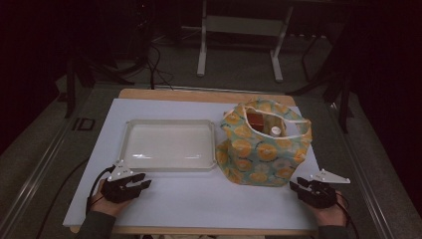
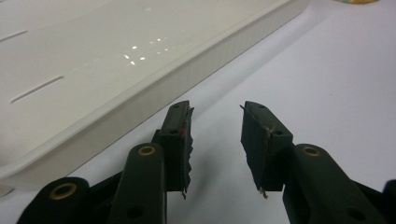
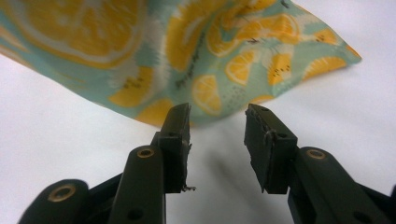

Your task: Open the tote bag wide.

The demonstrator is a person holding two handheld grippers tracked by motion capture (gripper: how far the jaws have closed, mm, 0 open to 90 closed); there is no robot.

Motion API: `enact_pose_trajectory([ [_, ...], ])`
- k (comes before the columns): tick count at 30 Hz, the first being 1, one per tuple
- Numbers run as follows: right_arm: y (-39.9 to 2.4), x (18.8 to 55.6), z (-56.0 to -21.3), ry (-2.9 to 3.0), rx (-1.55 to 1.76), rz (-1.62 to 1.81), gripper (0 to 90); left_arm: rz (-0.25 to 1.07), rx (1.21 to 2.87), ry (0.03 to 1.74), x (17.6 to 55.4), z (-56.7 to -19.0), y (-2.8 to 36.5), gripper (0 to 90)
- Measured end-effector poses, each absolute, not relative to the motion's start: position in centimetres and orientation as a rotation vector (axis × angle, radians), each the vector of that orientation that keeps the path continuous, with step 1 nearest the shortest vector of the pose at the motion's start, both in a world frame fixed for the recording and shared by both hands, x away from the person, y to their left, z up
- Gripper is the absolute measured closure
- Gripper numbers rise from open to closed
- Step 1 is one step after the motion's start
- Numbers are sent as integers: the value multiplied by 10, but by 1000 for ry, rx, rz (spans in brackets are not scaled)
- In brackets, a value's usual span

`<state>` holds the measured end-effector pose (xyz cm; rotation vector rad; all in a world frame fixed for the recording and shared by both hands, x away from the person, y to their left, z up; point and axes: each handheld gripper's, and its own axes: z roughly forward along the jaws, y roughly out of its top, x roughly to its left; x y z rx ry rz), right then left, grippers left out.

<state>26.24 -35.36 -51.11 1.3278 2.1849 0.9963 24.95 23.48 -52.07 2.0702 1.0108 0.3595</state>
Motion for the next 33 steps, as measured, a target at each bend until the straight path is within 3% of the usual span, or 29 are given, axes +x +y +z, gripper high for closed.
enact_pose_trajectory([
  [19,-345,248,-491,2262,1230,1021,580,345,2154,891,253,-497,204,603],
  [33,-337,239,-450,2269,1186,1069,480,285,2110,786,269,-459,186,594],
])
